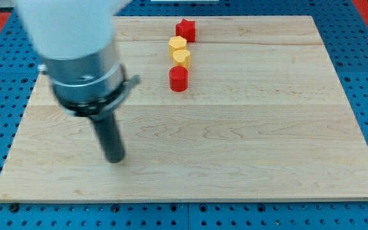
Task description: Slide the blue triangle below the red circle
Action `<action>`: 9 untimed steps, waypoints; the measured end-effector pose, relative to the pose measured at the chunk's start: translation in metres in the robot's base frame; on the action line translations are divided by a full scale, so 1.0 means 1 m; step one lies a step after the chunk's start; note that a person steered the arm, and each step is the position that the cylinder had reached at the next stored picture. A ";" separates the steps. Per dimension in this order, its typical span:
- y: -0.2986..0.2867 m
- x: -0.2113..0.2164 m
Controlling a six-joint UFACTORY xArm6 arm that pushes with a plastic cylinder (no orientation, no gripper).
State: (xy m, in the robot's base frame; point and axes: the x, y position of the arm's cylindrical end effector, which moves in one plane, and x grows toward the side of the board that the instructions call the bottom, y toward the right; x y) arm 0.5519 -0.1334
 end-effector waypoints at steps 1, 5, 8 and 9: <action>-0.071 -0.004; -0.171 -0.029; -0.171 -0.047; -0.171 -0.062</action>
State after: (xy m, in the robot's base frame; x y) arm 0.4896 -0.3040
